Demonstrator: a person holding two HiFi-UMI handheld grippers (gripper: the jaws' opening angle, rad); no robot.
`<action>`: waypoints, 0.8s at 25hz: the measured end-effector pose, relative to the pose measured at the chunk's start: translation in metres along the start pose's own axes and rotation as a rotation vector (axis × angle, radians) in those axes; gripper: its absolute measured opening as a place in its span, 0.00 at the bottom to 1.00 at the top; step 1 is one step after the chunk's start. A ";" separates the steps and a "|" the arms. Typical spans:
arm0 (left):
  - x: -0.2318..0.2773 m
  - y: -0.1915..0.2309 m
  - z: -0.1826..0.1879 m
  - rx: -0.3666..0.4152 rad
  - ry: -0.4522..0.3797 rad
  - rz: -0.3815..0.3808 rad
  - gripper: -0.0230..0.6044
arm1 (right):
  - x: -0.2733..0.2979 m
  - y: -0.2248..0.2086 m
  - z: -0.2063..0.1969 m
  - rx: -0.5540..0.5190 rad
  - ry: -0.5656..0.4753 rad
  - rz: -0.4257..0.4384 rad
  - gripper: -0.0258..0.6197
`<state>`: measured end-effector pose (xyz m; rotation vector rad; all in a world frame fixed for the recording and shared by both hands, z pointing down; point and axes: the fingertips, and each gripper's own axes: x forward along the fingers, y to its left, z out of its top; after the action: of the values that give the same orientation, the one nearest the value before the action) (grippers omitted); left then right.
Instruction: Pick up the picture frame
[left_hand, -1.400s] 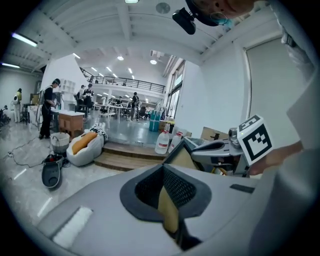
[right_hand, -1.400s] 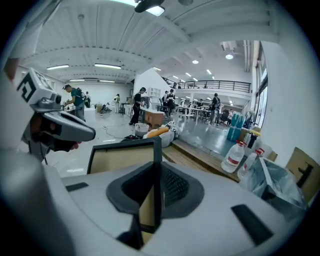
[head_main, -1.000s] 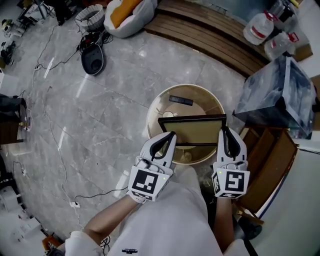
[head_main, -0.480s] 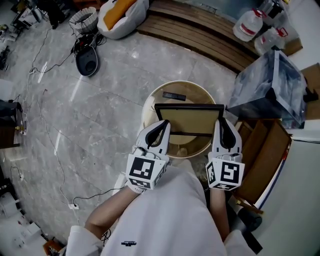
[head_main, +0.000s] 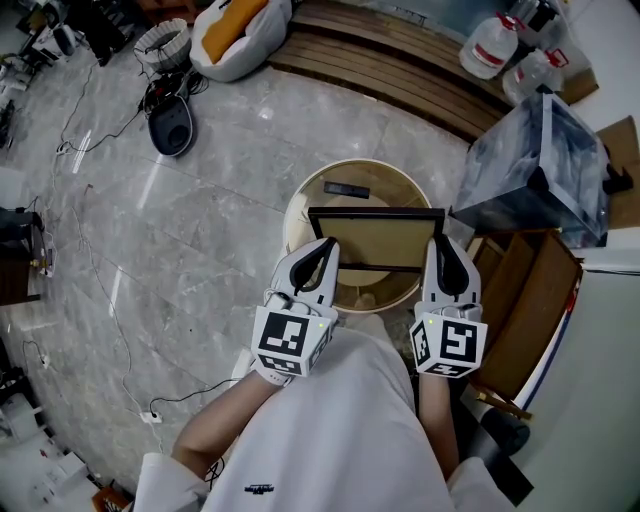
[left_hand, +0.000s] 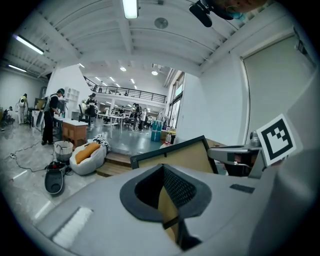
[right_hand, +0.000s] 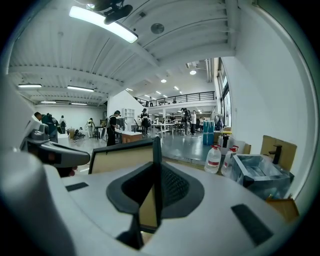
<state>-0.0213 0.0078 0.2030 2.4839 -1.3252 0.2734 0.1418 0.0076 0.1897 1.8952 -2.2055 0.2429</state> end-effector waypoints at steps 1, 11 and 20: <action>-0.001 -0.001 -0.001 0.001 0.000 0.000 0.04 | 0.000 0.000 -0.001 -0.001 0.001 0.003 0.10; -0.007 -0.003 -0.006 0.003 0.004 0.005 0.04 | -0.006 0.005 -0.006 0.005 0.010 0.009 0.10; -0.009 -0.004 -0.007 0.007 0.006 0.009 0.04 | -0.008 0.000 -0.007 0.019 0.008 0.005 0.10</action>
<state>-0.0234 0.0193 0.2059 2.4812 -1.3354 0.2880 0.1436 0.0167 0.1946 1.8955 -2.2106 0.2733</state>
